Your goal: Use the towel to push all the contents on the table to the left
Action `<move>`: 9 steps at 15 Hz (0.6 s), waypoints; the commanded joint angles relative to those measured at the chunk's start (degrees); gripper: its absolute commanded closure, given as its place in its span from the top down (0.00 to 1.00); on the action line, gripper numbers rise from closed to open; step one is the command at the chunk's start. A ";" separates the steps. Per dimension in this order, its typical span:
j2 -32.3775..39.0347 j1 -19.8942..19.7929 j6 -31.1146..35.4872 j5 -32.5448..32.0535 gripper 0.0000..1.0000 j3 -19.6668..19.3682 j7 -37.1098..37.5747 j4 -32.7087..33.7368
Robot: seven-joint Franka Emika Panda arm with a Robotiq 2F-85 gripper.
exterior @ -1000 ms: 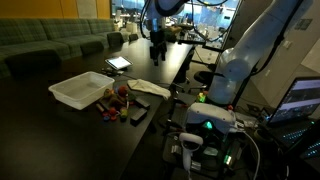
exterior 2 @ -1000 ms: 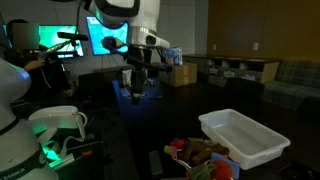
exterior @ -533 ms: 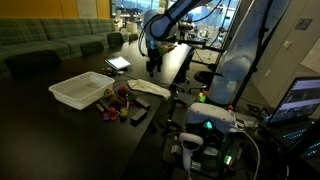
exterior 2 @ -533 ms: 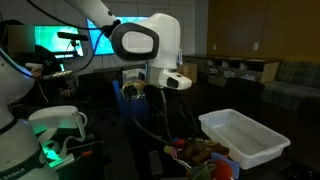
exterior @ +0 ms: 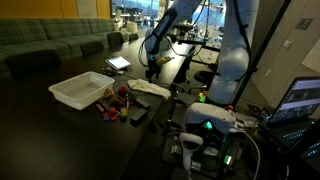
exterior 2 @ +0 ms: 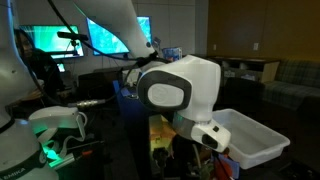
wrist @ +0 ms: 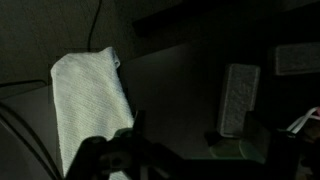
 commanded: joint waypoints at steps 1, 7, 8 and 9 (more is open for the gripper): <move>11.62 -3.57 0.39 6.25 1.00 1.59 -5.49 10.64; 23.36 -7.40 0.59 6.10 1.00 2.24 -7.27 22.94; 24.67 -8.13 0.86 6.01 1.00 2.32 -7.80 24.43; 25.97 -8.87 1.00 6.08 1.00 2.56 -8.38 25.91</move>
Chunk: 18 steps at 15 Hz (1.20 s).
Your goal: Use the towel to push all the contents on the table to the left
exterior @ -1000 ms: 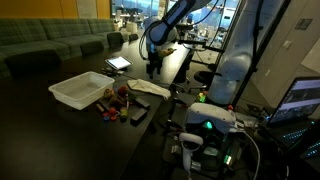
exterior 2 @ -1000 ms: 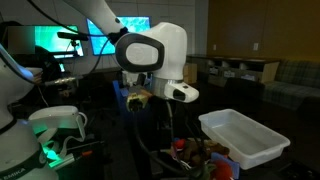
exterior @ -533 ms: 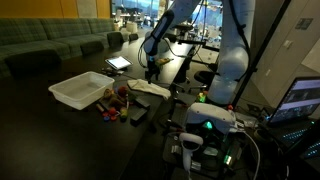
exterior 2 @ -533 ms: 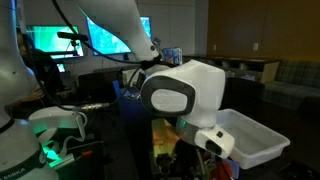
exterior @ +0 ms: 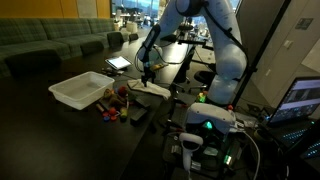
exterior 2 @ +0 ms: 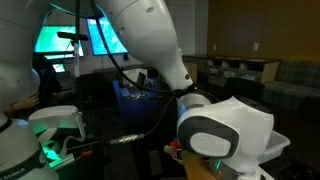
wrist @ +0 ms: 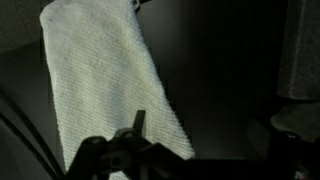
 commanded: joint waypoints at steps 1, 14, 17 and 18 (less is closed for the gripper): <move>5.65 -3.12 0.66 0.60 1.00 1.32 -2.57 7.09; 18.07 -10.29 0.55 0.86 1.00 5.39 -8.49 18.74; 19.37 -10.81 0.30 0.96 1.00 5.57 -8.52 21.04; 19.62 -10.79 0.24 0.88 1.00 5.46 -8.38 21.79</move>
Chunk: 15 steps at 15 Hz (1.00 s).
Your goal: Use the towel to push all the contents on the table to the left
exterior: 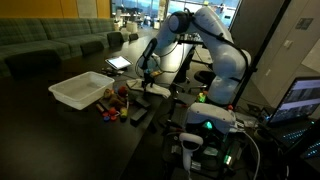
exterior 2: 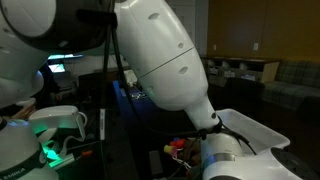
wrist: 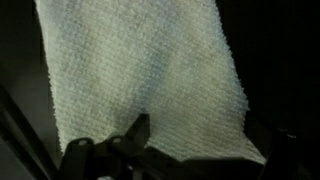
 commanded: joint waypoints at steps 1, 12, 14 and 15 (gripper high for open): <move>2.90 -1.32 -0.62 0.84 1.00 0.95 -1.41 5.15; 7.57 -0.29 -4.15 0.14 0.48 -0.11 0.21 10.35; 7.38 -0.24 -5.13 -0.05 0.32 -0.14 -0.08 10.12; 6.58 0.04 -5.85 -0.23 0.23 -0.41 0.09 9.58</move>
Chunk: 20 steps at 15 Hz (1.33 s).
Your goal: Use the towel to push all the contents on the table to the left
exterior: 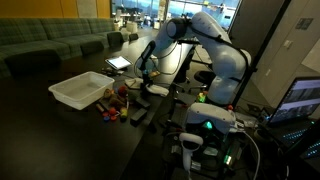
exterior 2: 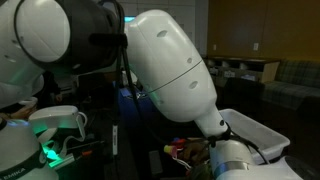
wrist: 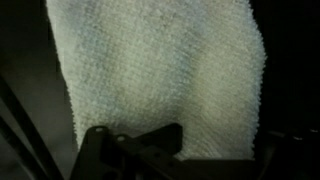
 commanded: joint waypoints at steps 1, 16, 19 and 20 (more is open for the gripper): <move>-0.16 0.65 -2.56 -0.52 0.17 -0.58 0.03 0.22; -37.10 3.05 13.68 -1.13 0.11 -4.72 0.44 -33.58; -42.18 4.07 15.44 -1.21 0.10 -5.13 1.22 -37.06; -43.35 4.33 15.46 -0.99 0.10 -5.10 1.27 -37.76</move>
